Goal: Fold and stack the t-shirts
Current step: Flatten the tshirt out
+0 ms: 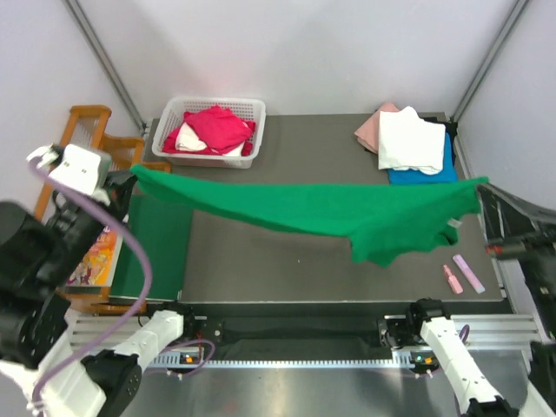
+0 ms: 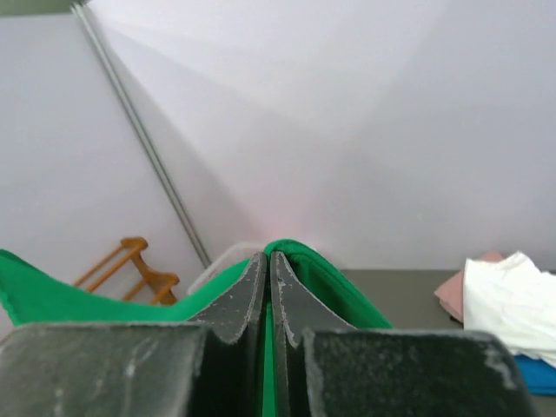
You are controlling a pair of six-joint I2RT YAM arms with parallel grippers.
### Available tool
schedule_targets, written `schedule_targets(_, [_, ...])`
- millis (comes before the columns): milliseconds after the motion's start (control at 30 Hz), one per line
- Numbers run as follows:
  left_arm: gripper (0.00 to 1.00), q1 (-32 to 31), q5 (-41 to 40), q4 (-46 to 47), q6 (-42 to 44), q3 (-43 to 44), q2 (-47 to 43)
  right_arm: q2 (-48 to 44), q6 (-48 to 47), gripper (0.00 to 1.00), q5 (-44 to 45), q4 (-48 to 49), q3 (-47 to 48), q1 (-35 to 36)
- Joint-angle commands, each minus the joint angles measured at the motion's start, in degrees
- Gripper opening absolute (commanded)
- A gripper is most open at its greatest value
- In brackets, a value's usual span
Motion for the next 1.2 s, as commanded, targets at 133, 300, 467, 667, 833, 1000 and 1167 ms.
schedule_targets(133, [0.0,0.31,1.44,1.49,0.45,4.78,-3.27,-2.62,2.16,0.0,0.7,-7.4,7.69,0.7])
schedule_targets(300, [0.0,0.22,-2.42,3.68,1.33,-1.97,-3.8,-1.57,2.16,0.0,3.07,-7.58,3.85,0.62])
schedule_targets(467, [0.0,0.31,-3.3,12.46,2.21,-21.9,-4.86,5.89,3.3,0.0,6.67,-3.38,-6.7,0.7])
schedule_targets(667, [0.0,0.31,-7.42,26.24,5.55,-41.17,2.95,20.82,3.04,0.0,7.82,12.07,-19.9,0.62])
schedule_targets(833, [0.0,0.48,-12.53,32.86,8.01,-41.63,17.16,37.94,1.29,0.0,9.84,17.72,-19.65,0.53])
schedule_targets(1000, [0.0,0.75,-18.23,34.89,8.89,-33.22,30.01,50.18,0.93,0.0,10.02,20.27,-15.62,0.18])
schedule_targets(1167, [0.0,1.37,-19.48,33.49,9.16,-25.9,41.71,58.53,2.34,0.0,8.61,22.56,-13.14,-0.17])
